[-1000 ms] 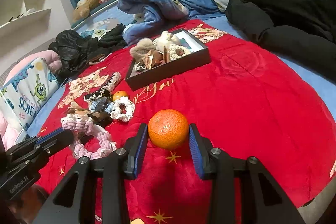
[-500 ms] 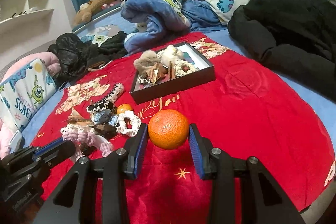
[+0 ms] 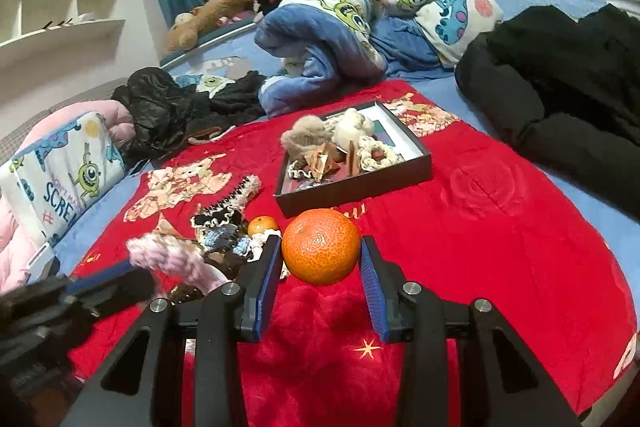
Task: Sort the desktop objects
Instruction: 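Carry the scrunchie and tangerine in both tools toward the black box, then lower scrunchie into box and open left tool while right tool releases tangerine there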
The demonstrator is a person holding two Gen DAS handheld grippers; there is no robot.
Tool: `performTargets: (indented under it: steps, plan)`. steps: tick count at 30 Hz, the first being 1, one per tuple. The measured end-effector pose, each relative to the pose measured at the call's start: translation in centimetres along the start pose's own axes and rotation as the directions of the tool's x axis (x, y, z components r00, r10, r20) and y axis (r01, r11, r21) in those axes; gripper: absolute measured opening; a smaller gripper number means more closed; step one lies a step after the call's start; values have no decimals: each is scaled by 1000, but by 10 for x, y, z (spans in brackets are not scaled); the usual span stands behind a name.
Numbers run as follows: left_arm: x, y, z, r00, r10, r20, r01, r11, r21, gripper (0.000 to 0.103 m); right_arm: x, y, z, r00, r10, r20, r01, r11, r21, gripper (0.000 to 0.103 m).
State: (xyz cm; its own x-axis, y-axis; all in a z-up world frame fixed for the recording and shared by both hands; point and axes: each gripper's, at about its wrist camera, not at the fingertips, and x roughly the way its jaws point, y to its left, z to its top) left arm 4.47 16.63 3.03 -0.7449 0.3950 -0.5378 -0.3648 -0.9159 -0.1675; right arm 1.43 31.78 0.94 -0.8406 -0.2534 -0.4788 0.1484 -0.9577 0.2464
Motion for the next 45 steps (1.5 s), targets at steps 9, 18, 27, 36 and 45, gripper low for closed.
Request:
performTargets:
  steps: [9, 18, 27, 36, 45]
  plan:
    - [-19, -1, 11, 997, 58, 43, -59, 998, 35, 11, 1, -8, 10, 999, 33, 22, -34, 998, 44, 38]
    - [-16, 19, 43, 998, 53, 30, -52, 999, -12, 11, 5, -10, 14, 999, 37, 31, -38, 999, 34, 38]
    - [-8, 22, 108, 993, 101, 58, -102, 995, 13, 11, 23, -3, 42, 996, 86, 32, -87, 995, 39, 38]
    - [55, 29, 155, 988, 155, 17, -156, 987, 32, 11, 58, -7, 100, 999, 38, 15, -38, 999, -3, 38]
    - [135, 57, 167, 987, 158, -23, -159, 987, -20, 11, 106, -29, 157, 999, 15, 30, -16, 999, 34, 40]
